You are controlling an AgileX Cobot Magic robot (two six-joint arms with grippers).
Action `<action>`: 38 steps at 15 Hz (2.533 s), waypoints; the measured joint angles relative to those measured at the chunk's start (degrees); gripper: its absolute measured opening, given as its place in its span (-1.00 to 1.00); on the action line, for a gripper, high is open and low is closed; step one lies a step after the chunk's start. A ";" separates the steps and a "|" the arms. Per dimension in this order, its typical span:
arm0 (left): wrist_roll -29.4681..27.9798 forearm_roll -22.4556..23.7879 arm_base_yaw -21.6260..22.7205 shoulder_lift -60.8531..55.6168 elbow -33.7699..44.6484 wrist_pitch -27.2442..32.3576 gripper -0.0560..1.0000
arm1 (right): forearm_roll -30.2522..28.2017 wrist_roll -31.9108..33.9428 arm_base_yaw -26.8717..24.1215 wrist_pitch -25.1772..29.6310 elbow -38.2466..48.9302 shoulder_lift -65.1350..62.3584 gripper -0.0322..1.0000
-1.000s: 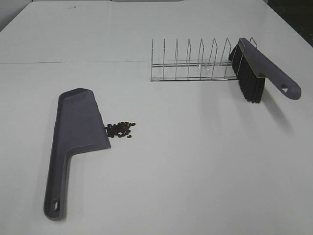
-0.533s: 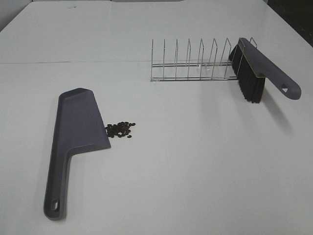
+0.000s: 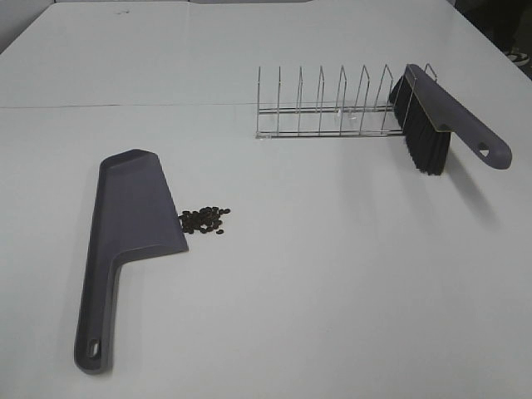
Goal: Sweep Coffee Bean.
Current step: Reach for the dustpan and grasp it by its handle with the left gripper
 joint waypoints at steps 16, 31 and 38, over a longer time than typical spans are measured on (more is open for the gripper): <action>-9.28 -0.46 -1.60 58.96 -7.96 -8.54 0.55 | 0.00 0.00 0.00 0.00 0.00 0.00 0.51; -23.61 -0.74 -24.29 98.15 -25.73 -20.45 0.54 | 0.00 0.00 0.00 0.00 0.00 0.00 0.51; -24.69 -0.11 -24.29 103.30 -26.01 -24.47 0.54 | 0.00 0.00 0.00 0.00 0.00 0.00 0.51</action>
